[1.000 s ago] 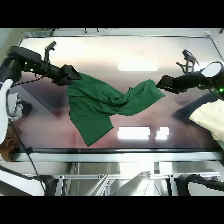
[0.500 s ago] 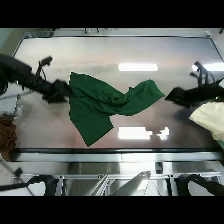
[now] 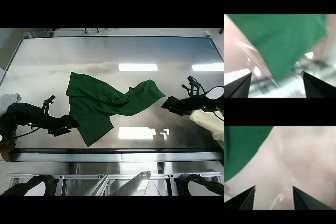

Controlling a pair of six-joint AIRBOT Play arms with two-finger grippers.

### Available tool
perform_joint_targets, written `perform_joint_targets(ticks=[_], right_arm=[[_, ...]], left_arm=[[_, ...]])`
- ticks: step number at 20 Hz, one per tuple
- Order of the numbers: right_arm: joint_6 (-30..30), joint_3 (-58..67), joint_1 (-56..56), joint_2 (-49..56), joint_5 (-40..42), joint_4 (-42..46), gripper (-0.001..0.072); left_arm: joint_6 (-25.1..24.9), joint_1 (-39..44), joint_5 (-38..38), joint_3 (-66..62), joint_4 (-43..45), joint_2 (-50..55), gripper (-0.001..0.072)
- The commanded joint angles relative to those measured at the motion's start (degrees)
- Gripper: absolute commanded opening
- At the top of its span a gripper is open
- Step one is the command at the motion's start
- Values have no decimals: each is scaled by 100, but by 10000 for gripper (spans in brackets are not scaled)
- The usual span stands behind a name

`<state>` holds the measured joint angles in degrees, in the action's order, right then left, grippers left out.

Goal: Fold the shirts.

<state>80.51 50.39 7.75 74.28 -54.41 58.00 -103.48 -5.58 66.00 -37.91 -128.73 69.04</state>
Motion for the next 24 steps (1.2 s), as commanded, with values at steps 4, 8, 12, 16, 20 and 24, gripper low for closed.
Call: perform_joint_targets(ticks=[4,8,12,16,20,24], right_arm=[[-122,654,2,501,168,-125,515],[-120,684,26,509,310,-127,515],[-125,966,452,719,372,-125,515],[-120,1967,887,1775,-262,-181,514],[-131,2848,901,2865,-697,-684,514],[-409,3248,815,3445,-953,-1637,512]], left_arm=[[-17,-562,-820,-778,22,1373,695],[-26,-369,-815,-1545,-149,2094,695],[-138,254,-549,-2197,-479,2597,694],[-149,546,-496,-2437,-428,2771,182],[-166,380,-144,-2437,-428,2769,19],[-166,127,175,-2437,-431,2769,19]])
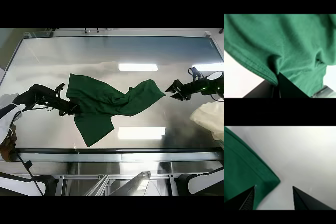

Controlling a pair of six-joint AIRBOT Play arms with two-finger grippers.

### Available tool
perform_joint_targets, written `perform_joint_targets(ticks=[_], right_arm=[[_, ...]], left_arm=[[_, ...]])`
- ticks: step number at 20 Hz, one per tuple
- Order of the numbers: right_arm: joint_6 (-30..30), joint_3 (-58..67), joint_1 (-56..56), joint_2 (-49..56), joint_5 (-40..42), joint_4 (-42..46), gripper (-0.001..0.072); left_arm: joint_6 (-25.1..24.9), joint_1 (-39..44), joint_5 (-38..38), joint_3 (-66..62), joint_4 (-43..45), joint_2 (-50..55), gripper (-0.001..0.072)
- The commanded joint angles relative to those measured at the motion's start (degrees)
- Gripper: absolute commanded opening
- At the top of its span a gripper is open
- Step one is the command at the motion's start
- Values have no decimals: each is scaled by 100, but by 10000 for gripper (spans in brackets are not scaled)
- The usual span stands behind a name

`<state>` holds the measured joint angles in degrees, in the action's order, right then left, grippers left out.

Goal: Fold the shirts.

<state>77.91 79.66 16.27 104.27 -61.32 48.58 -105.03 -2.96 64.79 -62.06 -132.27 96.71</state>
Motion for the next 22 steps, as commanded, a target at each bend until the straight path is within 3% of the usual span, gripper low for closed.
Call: perform_joint_targets(ticks=[1,3,6,7,8,11,13,18,22], right_arm=[[-157,323,-83,496,-262,-826,510],[-164,328,-225,560,-299,-879,372],[-317,328,-413,608,-525,-1045,372],[-623,328,-459,610,-684,-1357,233],[-986,328,-485,608,-870,-1770,26],[-1779,328,-415,420,-1547,-3410,28],[-1967,328,-245,-87,-1849,-3891,27],[-1967,326,402,-2730,-2052,-3884,27],[-1976,326,1220,-5598,-1189,-3871,26]], left_arm=[[-11,-188,339,-22,-79,2,19],[-11,-247,363,-22,-83,2,19],[-13,-247,389,-22,-94,2,20],[-15,-247,402,-22,-96,2,19],[-33,-247,439,-24,-98,0,20],[-195,-297,835,-24,-293,-195,19],[-463,-468,1180,-52,-649,-726,19],[-833,-1403,2686,-1040,-1683,-2850,19],[-704,-2608,2485,-2896,-1939,-4682,20]])
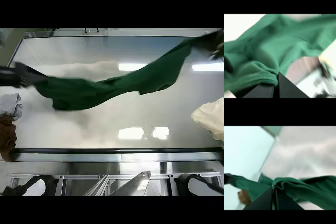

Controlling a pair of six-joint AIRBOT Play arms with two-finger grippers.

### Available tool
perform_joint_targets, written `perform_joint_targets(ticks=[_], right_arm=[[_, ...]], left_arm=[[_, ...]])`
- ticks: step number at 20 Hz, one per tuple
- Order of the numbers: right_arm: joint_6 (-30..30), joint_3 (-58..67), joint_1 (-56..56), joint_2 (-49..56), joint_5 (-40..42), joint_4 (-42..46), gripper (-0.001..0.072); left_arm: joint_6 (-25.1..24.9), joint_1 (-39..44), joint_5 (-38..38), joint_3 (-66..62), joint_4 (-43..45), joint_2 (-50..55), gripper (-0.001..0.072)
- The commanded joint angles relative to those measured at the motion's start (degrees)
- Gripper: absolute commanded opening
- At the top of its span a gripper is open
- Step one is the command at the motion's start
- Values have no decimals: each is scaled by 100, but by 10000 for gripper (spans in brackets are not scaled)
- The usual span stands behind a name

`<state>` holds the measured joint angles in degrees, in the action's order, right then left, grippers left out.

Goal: Fold the shirts.

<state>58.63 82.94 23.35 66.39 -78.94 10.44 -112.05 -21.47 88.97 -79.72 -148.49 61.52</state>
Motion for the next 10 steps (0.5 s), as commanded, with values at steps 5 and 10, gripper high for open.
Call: perform_joint_targets(ticks=[5,10], right_arm=[[-643,0,1196,-3602,2061,240,24],[-636,-107,1099,-2531,1390,240,24]], left_arm=[[28,-1550,-319,-3707,-304,-1215,21],[518,-103,240,-3029,-149,-50,21]])
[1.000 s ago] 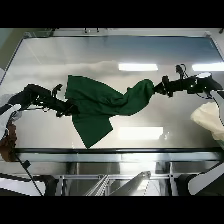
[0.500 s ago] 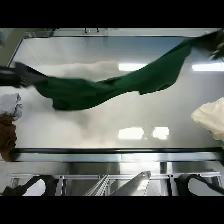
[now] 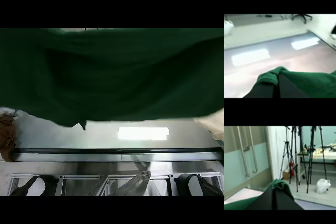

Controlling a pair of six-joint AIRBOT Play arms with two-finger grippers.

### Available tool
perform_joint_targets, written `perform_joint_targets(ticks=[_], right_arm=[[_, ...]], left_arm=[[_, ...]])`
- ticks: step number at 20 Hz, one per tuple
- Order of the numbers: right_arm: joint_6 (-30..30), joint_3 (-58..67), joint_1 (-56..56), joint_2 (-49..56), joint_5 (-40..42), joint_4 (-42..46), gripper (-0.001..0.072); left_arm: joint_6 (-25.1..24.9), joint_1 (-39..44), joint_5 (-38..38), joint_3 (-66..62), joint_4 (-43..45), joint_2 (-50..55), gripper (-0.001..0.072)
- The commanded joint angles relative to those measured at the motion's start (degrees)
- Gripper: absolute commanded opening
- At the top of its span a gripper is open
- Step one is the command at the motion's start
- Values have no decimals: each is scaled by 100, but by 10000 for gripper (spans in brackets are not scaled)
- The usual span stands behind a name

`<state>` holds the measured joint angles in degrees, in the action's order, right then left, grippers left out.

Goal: Fold the shirts.

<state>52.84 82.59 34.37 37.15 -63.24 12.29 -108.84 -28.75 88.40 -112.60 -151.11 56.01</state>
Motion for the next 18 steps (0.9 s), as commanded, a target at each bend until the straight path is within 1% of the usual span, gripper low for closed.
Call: perform_joint_targets(ticks=[1,2,4,7,10,13,15,18], right_arm=[[-59,-203,-151,743,-232,59,24],[-63,-396,-358,1158,-229,105,25],[-120,-826,-863,2022,-70,568,25],[-149,-1263,-1434,3547,529,986,25],[-402,-1257,-1674,5056,1241,798,24],[-1029,-1248,-1700,6067,1652,-46,24],[-1329,-1189,-1698,6443,1694,-428,24],[-1370,-1097,-1709,6645,1692,-461,24]], left_arm=[[181,953,337,645,245,800,21],[170,1156,275,964,398,1104,21],[127,1397,-39,1427,719,1845,21],[-201,1421,-442,1506,732,3189,21],[-179,1462,-328,776,708,4697,21],[-96,1508,-369,-94,708,5930,19],[59,1539,-461,-535,715,6446,19],[249,1541,-487,-719,708,6929,19]])
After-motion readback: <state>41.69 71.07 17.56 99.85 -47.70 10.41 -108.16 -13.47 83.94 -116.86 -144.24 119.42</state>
